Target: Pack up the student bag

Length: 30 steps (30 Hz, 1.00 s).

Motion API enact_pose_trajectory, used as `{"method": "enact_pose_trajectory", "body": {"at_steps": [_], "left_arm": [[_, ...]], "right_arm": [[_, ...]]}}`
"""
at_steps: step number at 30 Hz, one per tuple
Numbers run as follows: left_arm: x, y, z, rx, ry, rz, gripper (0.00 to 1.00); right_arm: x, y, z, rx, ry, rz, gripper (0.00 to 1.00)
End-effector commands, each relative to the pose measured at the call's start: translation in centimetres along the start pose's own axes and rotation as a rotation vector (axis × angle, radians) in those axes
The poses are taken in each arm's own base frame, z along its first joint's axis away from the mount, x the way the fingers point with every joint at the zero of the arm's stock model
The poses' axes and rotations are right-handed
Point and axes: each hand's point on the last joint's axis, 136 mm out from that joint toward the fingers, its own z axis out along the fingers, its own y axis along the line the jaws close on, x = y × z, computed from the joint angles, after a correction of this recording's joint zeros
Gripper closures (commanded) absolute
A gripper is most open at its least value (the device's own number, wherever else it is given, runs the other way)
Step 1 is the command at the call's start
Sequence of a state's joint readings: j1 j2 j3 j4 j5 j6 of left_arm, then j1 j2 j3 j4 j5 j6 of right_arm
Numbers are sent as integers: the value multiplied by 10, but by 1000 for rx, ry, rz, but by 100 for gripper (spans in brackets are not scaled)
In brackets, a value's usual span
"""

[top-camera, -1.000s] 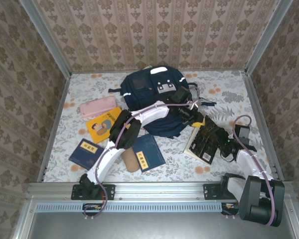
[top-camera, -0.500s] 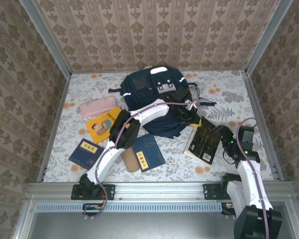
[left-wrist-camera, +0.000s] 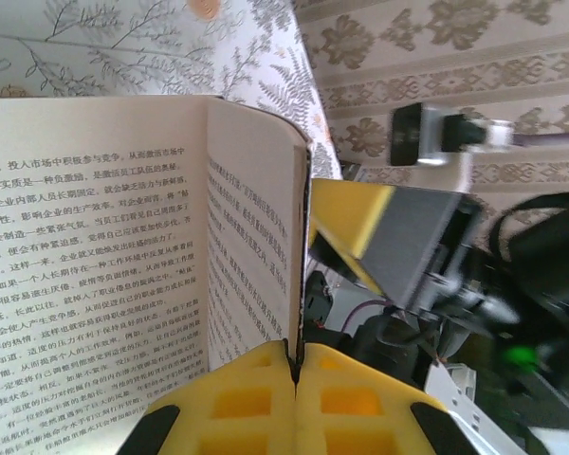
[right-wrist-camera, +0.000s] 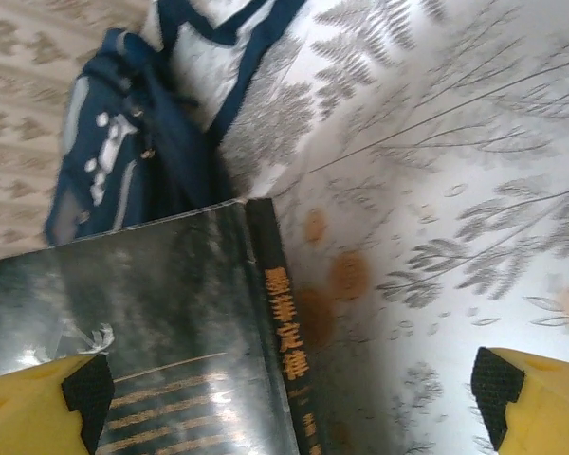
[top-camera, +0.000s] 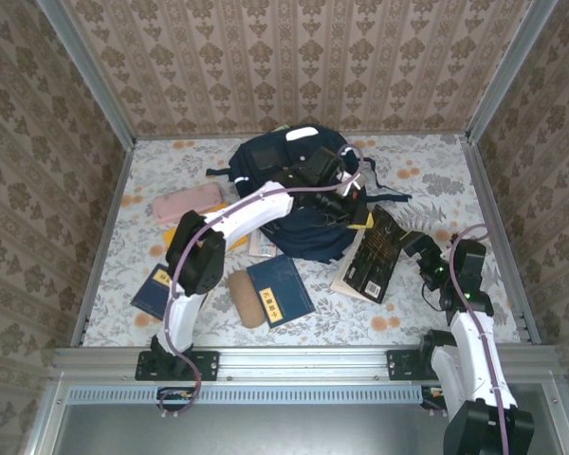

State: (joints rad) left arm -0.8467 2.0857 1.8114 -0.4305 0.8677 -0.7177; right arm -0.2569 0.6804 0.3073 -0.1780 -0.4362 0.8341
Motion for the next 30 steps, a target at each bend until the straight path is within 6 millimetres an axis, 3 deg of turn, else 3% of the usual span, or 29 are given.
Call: {"method": "enact_pose_trajectory", "body": {"at_steps": [1, 7, 13, 21, 25, 27, 29, 30], "left_arm": [[-2, -20, -26, 49, -39, 96, 100], [-7, -12, -50, 52, -89, 80, 100], [-14, -5, -61, 64, -115, 65, 100], [-17, 16, -64, 58, -137, 23, 100], [-15, 31, -57, 43, -124, -15, 100], [-15, 39, -56, 31, -124, -43, 99], [-15, 42, -57, 32, -125, -61, 90], [-16, 44, -59, 21, -129, -68, 79]], "right_arm": [[7, 41, 2, -256, 51, -6, 0], [14, 66, -5, -433, 61, -42, 0], [48, 95, 1, -520, 215, -146, 0], [64, 100, 14, -497, 250, -158, 3], [67, 90, 23, -441, 259, -143, 27], [67, 85, 25, -424, 249, -130, 49], [66, 81, 25, -399, 241, -132, 69], [65, 79, 24, -385, 236, -134, 76]]}}
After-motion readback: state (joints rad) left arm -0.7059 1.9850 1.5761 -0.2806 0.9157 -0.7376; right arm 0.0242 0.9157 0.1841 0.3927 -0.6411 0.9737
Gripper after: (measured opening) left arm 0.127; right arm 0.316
